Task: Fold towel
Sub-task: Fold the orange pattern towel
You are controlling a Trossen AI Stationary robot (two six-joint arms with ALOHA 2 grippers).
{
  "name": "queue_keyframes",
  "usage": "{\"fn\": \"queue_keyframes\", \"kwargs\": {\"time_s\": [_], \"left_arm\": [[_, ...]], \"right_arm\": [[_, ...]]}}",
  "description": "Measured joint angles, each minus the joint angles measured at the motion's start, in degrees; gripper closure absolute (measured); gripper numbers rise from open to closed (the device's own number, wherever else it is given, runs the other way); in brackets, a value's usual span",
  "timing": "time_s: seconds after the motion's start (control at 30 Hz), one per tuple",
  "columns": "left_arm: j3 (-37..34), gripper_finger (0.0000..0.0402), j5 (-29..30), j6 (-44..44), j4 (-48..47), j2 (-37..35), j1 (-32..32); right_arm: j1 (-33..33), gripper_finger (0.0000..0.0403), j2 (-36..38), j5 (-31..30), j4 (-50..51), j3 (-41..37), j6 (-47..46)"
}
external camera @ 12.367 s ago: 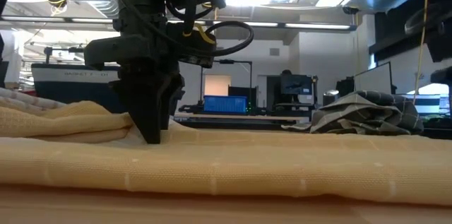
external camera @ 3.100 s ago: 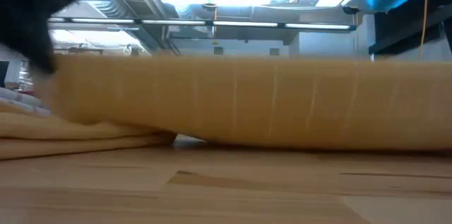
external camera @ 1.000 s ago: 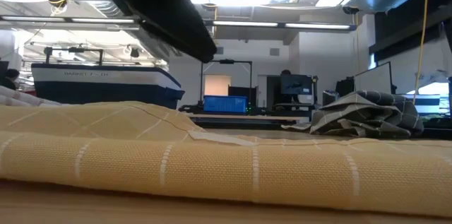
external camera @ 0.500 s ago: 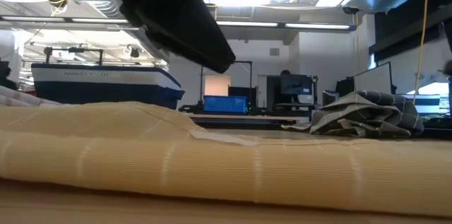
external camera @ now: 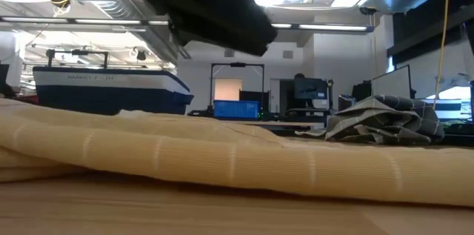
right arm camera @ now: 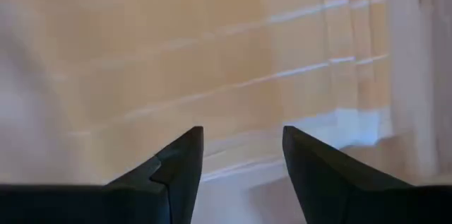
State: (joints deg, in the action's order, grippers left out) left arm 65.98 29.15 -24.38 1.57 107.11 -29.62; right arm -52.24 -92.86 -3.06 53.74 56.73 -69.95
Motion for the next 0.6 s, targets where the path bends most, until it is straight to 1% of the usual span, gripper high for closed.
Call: {"fn": "queue_keyframes", "kwargs": {"time_s": [0.1, 0.17, 0.23, 0.33, 0.4, 0.47, 0.6], "left_arm": [[0.01, 0.0270, -0.71, 1.32, 1.75, 0.15, 0.10], [0.01, 0.0270, -1.35, 1.90, 2.48, 0.15, 0.12], [0.01, 0.0270, -1.51, 2.18, 2.47, 0.17, 0.10], [0.01, 0.0270, -1.60, 2.33, 2.58, 0.18, 0.06], [0.01, 0.0270, -1.58, 2.33, 2.57, 0.18, 0.10], [0.01, 0.0270, -1.55, 2.75, 2.63, 0.18, 0.10], [0.01, 0.0270, -1.55, 3.89, 3.71, 0.18, 0.10]], "right_arm": [[-1.65, 0.0205, 1.14, -1.32, 4.30, 4.08, -5.30], [-3.17, 0.0205, 1.80, -3.21, 3.65, 6.28, -10.08], [-5.47, 0.0205, 2.64, -6.35, 3.68, 6.78, -16.20], [-9.02, 0.0205, 2.64, -11.10, 3.86, 5.31, -27.40], [-11.18, 0.0205, 2.69, -12.96, 3.86, 3.33, -34.44], [-12.94, 0.0205, 2.69, -14.19, 3.55, 0.85, -41.47], [-15.15, 0.0205, 3.31, -14.65, -1.67, -4.22, -50.30]]}}
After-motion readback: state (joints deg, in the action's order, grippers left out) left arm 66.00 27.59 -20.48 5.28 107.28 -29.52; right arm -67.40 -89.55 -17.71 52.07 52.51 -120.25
